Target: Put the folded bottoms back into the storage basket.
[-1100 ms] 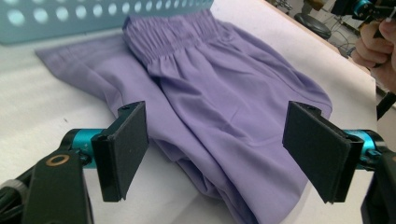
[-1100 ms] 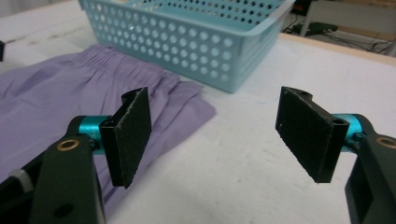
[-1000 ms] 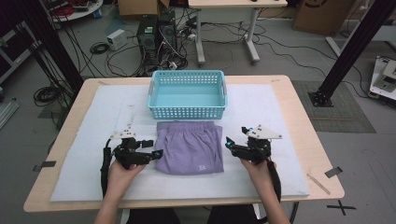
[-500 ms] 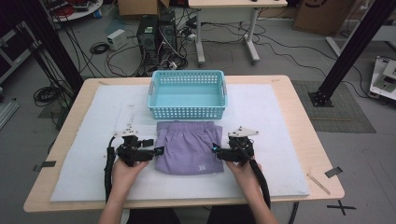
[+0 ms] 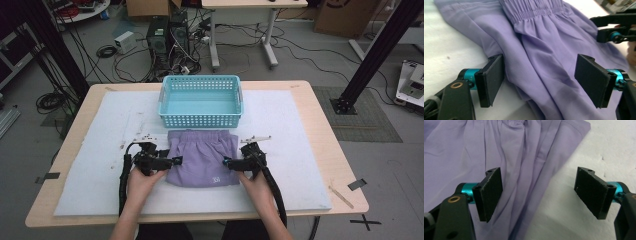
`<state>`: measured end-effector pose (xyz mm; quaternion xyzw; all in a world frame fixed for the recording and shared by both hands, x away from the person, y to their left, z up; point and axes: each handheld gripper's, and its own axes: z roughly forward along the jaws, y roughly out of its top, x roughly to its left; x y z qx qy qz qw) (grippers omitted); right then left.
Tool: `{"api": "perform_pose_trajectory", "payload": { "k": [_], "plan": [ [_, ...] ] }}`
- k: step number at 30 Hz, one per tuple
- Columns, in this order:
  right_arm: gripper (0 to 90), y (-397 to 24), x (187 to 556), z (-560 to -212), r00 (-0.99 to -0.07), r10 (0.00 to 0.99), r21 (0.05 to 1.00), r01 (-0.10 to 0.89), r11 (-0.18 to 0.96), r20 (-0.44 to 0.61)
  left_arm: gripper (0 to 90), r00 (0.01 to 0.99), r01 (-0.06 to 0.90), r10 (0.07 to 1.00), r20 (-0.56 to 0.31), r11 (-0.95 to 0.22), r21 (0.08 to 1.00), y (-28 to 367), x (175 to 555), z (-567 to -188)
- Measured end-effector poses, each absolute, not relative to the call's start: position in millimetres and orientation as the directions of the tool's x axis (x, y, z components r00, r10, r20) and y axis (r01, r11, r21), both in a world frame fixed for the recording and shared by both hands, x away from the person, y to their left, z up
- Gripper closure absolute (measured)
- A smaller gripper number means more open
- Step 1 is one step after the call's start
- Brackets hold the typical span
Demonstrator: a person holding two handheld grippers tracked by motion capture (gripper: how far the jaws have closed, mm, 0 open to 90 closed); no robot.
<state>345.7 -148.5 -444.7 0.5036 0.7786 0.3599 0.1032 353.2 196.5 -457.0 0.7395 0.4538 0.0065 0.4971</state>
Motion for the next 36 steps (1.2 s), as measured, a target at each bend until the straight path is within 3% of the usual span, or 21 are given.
{"api": "perform_pose_trajectory", "payload": {
  "k": [4, 5, 9, 14, 16, 18, 19, 23, 26, 28, 32, 36],
  "plan": [
    [31.1, -142, 345, -445, -0.500, 0.847, 0.668, 0.695, 0.267, 0.181, 28.4, 0.588, 0.676, 0.661, -0.466, -0.085, 0.732, 195, 355, -458],
    [36.6, -139, 346, -444, -0.505, 0.844, 0.666, 0.695, 0.272, 0.182, 31.7, 0.585, 0.677, 0.665, -0.465, -0.085, 0.731, 194, 356, -458],
    [44.8, -134, 347, -444, -0.540, 0.819, 0.668, 0.683, 0.294, 0.192, 38.6, 0.570, 0.691, 0.664, -0.484, -0.069, 0.719, 194, 357, -459],
    [51.3, -130, 347, -445, -0.559, 0.814, 0.676, 0.661, 0.326, 0.154, 51.3, 0.574, 0.698, 0.661, -0.484, -0.085, 0.711, 190, 357, -459],
    [55.5, -134, 349, -445, -0.564, 0.809, 0.679, 0.660, 0.322, 0.165, 51.2, 0.574, 0.697, 0.669, -0.472, -0.095, 0.711, 189, 357, -458],
    [55.3, -134, 349, -445, -0.564, 0.810, 0.680, 0.658, 0.323, 0.161, 44.3, 0.550, 0.693, 0.707, -0.444, -0.089, 0.716, 190, 355, -455],
    [49.9, -134, 348, -444, -0.552, 0.824, 0.683, 0.652, 0.331, 0.128, 40.8, 0.523, 0.688, 0.746, -0.413, -0.083, 0.721, 192, 352, -453],
    [48.1, -138, 350, -445, -0.535, 0.832, 0.678, 0.667, 0.308, 0.149, 38.3, 0.522, 0.683, 0.751, -0.404, -0.085, 0.726, 192, 351, -454],
    [51.0, -131, 347, -446, -0.541, 0.835, 0.683, 0.648, 0.337, 0.101, 40.0, 0.526, 0.685, 0.742, -0.414, -0.082, 0.724, 187, 352, -454],
    [54.1, -130, 348, -446, -0.543, 0.834, 0.684, 0.645, 0.340, 0.098, 44.6, 0.544, 0.686, 0.724, -0.424, -0.093, 0.722, 178, 353, -455],
    [67.7, -131, 348, -446, -0.560, 0.825, 0.684, 0.632, 0.366, 0.076, 63.9, 0.558, 0.690, 0.712, -0.427, -0.111, 0.715, 170, 356, -457],
    [83.0, -128, 347, -445, -0.591, 0.803, 0.686, 0.617, 0.387, 0.079, 70.1, 0.543, 0.703, 0.712, -0.444, -0.096, 0.705, 171, 357, -458]
  ]
}}
